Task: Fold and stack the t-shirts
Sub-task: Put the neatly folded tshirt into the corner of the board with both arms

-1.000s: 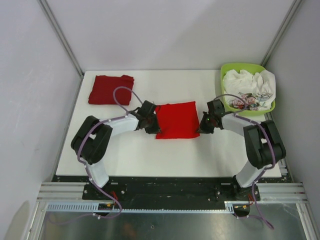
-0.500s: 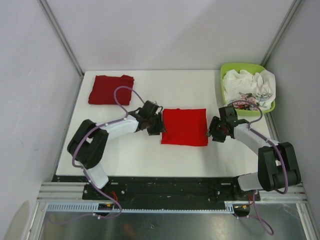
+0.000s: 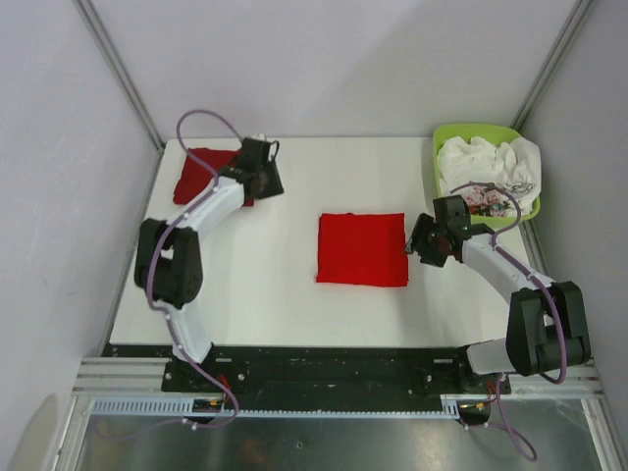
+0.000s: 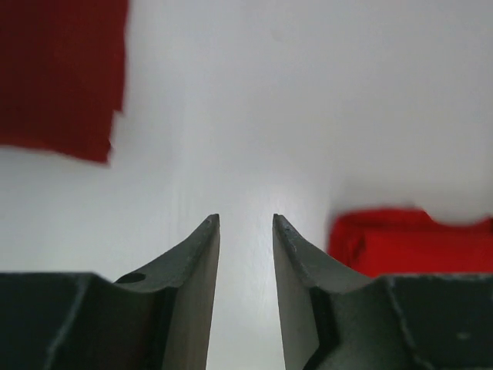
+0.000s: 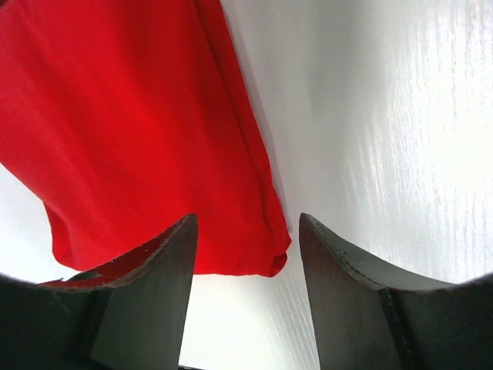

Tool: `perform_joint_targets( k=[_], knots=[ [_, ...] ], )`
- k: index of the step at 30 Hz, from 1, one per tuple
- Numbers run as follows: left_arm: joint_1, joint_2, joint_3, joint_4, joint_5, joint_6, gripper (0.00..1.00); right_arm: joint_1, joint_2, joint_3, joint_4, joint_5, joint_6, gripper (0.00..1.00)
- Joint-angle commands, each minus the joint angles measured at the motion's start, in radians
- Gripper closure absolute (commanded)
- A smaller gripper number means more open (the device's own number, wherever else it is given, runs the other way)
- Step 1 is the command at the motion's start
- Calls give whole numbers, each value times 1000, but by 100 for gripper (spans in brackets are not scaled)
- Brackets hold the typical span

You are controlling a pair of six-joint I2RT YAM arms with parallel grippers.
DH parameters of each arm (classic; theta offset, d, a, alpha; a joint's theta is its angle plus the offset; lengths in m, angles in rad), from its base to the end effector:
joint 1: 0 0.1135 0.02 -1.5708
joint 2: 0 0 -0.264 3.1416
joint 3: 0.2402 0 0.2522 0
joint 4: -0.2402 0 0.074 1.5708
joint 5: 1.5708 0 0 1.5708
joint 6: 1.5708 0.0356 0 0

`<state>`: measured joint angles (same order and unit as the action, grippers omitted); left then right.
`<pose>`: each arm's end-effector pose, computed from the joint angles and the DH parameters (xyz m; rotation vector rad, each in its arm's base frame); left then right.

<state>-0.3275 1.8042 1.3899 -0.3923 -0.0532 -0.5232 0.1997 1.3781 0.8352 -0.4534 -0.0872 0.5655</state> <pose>0.3843 -0.1286 0.2476 -0.2603 2.3890 -0.3402 0.2637 0.0565 0.2055 0.4421 2.5753 0.3939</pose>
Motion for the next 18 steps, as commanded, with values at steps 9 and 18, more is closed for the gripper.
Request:
perform_joint_targets(
  k=[9,18],
  knots=[
    [21,352,492,-175,-467,327,59,-3,81,88,21,-40,-31,40],
    [32,467,569,-192,-509,372,57,-2,119,97,39,-66,-30,40]
  ],
)
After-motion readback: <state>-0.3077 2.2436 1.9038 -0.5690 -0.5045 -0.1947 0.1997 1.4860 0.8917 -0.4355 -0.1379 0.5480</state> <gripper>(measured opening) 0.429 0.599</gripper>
